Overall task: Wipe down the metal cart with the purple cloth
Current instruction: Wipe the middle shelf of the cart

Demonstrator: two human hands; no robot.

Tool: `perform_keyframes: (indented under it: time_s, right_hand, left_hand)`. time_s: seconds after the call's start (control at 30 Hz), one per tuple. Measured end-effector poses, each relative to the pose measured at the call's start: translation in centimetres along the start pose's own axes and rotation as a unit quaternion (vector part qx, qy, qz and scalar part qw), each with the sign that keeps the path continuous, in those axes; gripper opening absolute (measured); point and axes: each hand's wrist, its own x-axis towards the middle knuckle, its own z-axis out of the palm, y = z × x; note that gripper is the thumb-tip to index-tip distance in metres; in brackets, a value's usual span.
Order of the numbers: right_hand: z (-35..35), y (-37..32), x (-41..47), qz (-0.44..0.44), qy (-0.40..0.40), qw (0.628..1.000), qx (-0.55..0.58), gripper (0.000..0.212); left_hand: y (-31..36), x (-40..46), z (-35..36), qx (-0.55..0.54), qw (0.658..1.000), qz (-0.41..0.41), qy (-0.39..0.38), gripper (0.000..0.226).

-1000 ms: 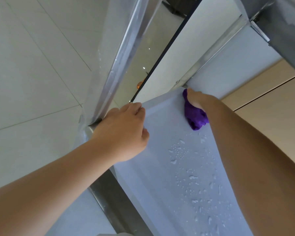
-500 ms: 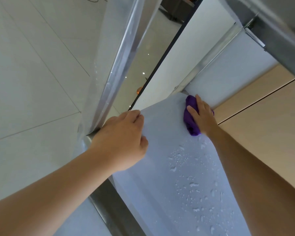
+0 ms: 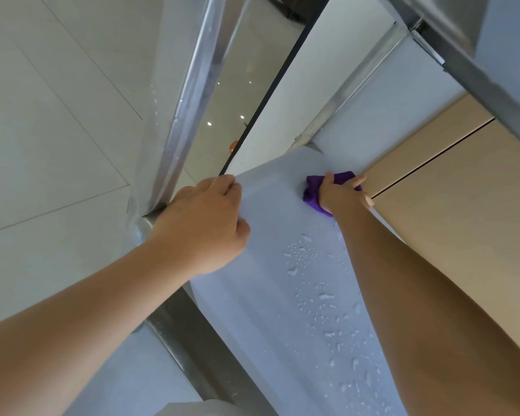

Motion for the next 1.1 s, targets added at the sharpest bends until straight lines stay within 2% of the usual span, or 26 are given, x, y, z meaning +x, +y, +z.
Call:
perform_keyframes:
  time_s: [0.1, 0.27, 0.37, 0.5, 0.67, 0.73, 0.8, 0.87, 1.0, 1.1]
  right_hand:
    - [-0.2, -0.3, -1.8, 0.038, 0.001, 0.999, 0.024, 0.077]
    - [0.5, -0.3, -3.6, 0.041, -0.009, 0.997, 0.067, 0.079]
    - [0.6, 0.0, -5.4, 0.044, -0.002, 0.997, 0.056, 0.078]
    - [0.7, 0.6, -8.7, 0.044, -0.010, 0.998, 0.047, 0.076]
    - [0.8, 0.9, -12.7, 0.037, -0.017, 0.999, 0.031, 0.075]
    - [0.7, 1.0, -13.9, 0.036, -0.021, 0.999, 0.026, 0.075]
    - [0.8, 1.1, -15.2, 0.036, -0.026, 0.999, 0.022, 0.075]
    - [0.9, 1.2, -16.4, 0.030, -0.034, 0.999, 0.023, 0.076]
    - [0.8, 1.3, -18.8, 0.023, -0.053, 0.998, 0.028, 0.076]
    - [0.7, 1.5, -20.5, 0.003, -0.060, 0.998, 0.029, 0.076]
  left_hand:
    - [0.0, 0.0, 0.0, -0.004, 1.000, -0.001, 0.004, 0.043]
    - [-0.1, 0.1, 0.3, -0.015, 1.000, -0.002, 0.011, 0.043]
    - [-0.4, 0.0, 0.4, -0.060, 0.997, 0.041, 0.039, 0.041]
    - [-0.8, -0.8, 0.1, -0.147, 0.979, 0.091, 0.110, 0.056]
    - [-1.0, -0.2, 0.4, -0.102, 0.986, 0.122, 0.058, 0.076]
    - [-0.9, -0.3, 0.2, -0.120, 0.986, 0.107, 0.048, 0.068]
    - [-0.7, -0.2, -0.1, -0.139, 0.986, 0.078, 0.042, 0.046]
    - [-0.5, -0.2, -0.2, -0.150, 0.986, 0.071, 0.032, 0.036]
    - [-0.7, -0.1, 0.1, -0.137, 0.985, 0.107, 0.021, 0.048]
    - [-0.7, 0.0, 0.1, -0.095, 0.978, 0.182, 0.042, 0.047]
